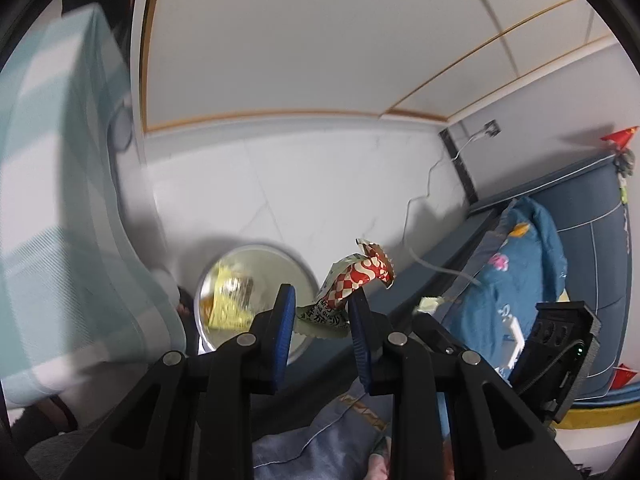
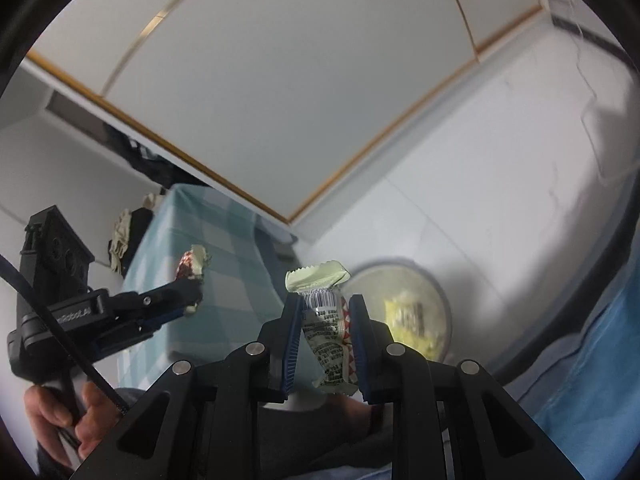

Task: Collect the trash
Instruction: 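Open the right gripper over the bin while the left gripper releases its wrapper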

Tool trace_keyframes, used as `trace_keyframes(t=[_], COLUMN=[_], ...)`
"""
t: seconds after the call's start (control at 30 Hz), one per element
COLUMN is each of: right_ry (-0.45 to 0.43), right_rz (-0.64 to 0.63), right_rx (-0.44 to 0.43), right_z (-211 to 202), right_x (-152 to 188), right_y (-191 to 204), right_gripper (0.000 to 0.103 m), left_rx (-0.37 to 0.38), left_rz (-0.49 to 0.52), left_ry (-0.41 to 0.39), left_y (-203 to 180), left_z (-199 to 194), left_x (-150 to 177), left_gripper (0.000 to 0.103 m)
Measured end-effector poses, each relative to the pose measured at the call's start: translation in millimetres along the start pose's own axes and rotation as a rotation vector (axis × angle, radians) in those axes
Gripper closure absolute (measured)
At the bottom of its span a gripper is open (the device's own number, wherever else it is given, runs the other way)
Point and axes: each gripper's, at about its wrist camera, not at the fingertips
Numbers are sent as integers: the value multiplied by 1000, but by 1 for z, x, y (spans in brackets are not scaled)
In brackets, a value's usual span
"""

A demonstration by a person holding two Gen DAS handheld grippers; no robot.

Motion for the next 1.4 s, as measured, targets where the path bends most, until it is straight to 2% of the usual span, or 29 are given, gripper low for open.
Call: trace_keyframes(t=[0.1, 0.17, 0.3, 0.47, 0.53, 0.6, 0.8, 1.07, 1.4], right_ry=[35, 62, 104, 115, 115, 98, 60, 11, -16], right_rz=[25, 39, 66, 87, 89, 91, 107, 131, 136], right_rx=[3, 15, 56, 91, 94, 90, 77, 85, 95], right_z=[20, 34, 57, 68, 67, 63, 49, 23, 10], right_x=[1, 1, 3, 2, 2, 1, 1, 5, 8], right_y=[-7, -12, -21, -25, -25, -26, -27, -34, -32], right_gripper=[80, 80, 79, 78, 75, 63, 59, 48, 44], left_rx=[2, -30, -62, -45, -57, -62, -72, -96, -96], left_rz=[-40, -34, -78, -132, -133, -133, -137, -118, -120], left_ry=[57, 66, 158, 186, 194, 203, 236, 346, 423], left_y=[3, 1, 12, 21, 20, 20, 20, 16, 15], left_z=[11, 15, 34, 35, 37, 39, 49, 79, 99], left_x=[-1, -3, 1, -1, 0, -1, -3, 0, 0], left_gripper=[81, 81, 81, 81, 81, 81, 81, 81, 81])
Point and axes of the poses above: each gripper's, at about its wrist camera, not at the fingertips, and z roughly the way its jaws point, y to its left, x to its underside, and after that the axes turned 1 degree about -z, right-handed
